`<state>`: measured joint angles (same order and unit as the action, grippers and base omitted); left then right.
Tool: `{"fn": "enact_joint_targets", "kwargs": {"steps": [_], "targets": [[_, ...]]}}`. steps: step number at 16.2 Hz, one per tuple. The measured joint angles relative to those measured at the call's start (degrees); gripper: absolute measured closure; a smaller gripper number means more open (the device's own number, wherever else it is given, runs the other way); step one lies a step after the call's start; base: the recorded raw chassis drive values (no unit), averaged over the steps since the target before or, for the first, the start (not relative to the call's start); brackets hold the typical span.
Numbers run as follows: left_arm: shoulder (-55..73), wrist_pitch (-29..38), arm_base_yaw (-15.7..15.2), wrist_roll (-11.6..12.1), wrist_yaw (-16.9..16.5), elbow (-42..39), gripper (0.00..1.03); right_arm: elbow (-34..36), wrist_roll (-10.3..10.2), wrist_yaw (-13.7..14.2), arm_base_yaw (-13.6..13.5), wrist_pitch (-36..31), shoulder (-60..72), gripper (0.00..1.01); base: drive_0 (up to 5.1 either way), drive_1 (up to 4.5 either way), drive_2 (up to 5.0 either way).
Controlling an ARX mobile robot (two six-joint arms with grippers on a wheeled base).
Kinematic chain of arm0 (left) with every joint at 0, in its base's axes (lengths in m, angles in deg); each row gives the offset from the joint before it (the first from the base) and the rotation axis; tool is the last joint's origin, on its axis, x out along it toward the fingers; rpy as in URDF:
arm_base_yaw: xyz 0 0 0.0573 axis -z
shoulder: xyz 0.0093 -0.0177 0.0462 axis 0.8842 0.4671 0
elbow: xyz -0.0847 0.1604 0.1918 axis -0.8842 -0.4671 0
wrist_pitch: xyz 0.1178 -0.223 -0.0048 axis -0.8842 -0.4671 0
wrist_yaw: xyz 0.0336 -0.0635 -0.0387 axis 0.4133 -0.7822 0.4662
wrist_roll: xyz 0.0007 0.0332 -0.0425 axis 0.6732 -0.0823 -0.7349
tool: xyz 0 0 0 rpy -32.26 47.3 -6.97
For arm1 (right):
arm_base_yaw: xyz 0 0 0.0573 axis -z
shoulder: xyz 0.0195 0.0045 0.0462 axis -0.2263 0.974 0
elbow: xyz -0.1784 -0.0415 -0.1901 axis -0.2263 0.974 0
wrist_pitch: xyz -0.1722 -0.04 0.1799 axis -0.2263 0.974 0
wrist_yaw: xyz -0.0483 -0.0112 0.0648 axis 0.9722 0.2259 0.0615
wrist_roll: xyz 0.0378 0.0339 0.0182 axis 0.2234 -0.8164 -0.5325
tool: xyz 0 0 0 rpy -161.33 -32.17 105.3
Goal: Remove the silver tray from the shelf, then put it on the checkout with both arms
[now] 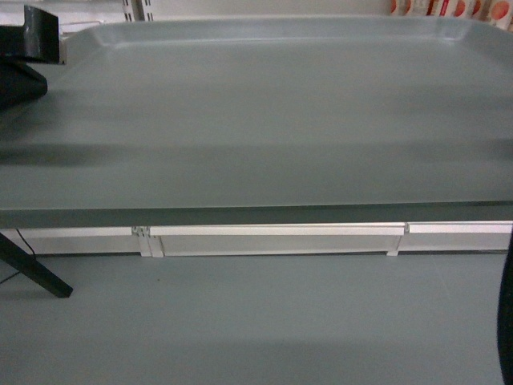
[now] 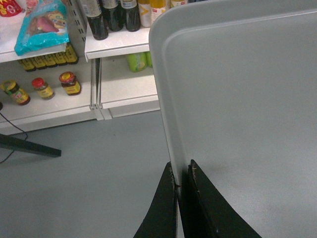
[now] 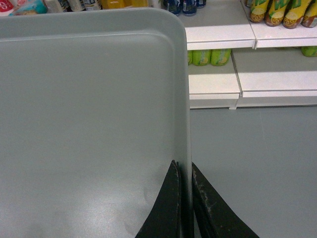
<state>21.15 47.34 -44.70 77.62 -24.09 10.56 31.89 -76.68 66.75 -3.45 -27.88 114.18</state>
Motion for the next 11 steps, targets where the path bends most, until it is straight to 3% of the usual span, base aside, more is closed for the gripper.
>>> {"fn": "enact_joint_targets", "kwargs": {"steps": [11], "targets": [[0.02,0.55,0.07,0.02,-0.04,-0.02,0.99,0.00,0.02,0.04,0.02,-0.11,-0.04,0.98,0.1,-4.13,4.4]]}}
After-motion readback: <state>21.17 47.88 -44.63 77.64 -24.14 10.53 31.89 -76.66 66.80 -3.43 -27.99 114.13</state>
